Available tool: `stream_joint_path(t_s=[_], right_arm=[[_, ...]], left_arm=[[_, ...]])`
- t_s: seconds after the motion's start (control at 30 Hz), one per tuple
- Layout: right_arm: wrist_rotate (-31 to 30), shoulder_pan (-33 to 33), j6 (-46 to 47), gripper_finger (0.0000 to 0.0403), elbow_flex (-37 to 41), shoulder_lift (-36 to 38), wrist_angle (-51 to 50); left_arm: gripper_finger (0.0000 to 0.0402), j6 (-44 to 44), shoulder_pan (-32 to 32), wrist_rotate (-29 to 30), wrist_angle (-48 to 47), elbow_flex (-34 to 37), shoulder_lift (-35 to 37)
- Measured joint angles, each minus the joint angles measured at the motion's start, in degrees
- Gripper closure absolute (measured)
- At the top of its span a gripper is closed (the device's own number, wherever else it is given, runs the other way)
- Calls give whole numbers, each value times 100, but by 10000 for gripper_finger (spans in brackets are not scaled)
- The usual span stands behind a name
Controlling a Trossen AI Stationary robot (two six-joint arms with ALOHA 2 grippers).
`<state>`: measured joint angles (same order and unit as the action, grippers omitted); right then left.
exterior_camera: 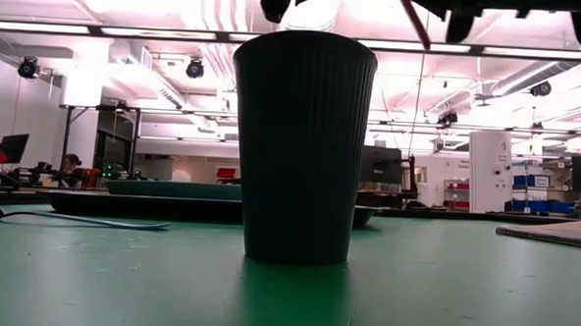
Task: Pick and place plate/cup/fork/spoon on tray
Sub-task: Put the pink fork on the black tray
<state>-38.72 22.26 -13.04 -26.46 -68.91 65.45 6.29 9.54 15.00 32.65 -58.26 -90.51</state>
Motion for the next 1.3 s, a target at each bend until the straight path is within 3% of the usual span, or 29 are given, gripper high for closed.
stream_joint_path(t_s=[0.13,0.43,0.57,1.07,1.3], right_arm=[[5,-7,-213,367,-269,-260,-7],[-94,-20,-365,367,-555,-496,-63],[-93,-119,-345,367,-621,-511,-37],[-33,-273,-279,367,-939,-885,-39],[68,-259,-273,371,-939,-837,-8]], left_arm=[[330,3,-9,0,-17,6,-34],[214,-145,-17,153,-6,6,-34],[192,-145,-18,146,-5,7,-34],[195,-151,-94,142,617,-161,-543],[274,-326,-116,25,618,-162,-517]])
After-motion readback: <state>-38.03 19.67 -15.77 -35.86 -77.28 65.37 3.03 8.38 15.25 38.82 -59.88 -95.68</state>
